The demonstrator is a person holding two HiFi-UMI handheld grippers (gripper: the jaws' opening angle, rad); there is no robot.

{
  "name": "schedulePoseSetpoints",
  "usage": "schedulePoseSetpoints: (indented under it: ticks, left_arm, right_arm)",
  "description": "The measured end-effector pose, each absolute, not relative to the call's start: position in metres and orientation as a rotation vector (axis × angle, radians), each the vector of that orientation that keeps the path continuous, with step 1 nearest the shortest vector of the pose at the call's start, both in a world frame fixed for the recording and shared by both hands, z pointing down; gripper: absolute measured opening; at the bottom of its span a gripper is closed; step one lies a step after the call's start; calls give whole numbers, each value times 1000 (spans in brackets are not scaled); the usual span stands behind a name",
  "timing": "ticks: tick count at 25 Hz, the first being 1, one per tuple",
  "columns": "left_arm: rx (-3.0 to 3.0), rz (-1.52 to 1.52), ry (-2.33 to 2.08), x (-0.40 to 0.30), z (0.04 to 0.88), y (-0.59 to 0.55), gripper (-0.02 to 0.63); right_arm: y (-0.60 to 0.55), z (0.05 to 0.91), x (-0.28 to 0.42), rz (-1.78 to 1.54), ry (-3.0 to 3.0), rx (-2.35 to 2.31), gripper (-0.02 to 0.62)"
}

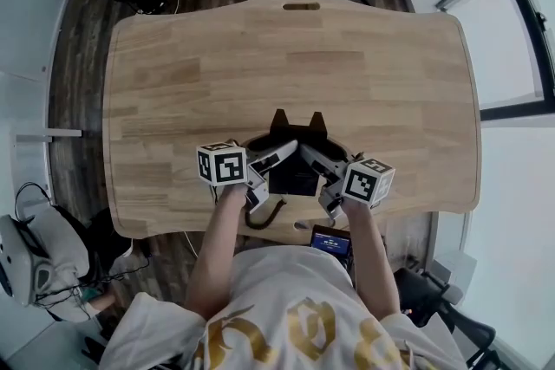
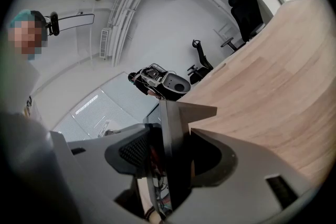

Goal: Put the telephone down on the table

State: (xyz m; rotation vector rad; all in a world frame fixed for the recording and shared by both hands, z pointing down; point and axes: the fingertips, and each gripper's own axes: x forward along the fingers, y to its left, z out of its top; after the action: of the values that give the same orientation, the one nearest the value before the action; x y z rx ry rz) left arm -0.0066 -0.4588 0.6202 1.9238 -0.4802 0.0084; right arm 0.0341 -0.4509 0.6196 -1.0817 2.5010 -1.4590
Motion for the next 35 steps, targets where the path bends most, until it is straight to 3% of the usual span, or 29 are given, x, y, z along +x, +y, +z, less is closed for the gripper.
schedulePoseSetpoints:
  ticks: [35]
  left_arm:
    - [1765, -14, -578, -7, 680, -487, 247]
  right_arm:
    - [-483, 678, 35, -1665, 2508, -997, 238]
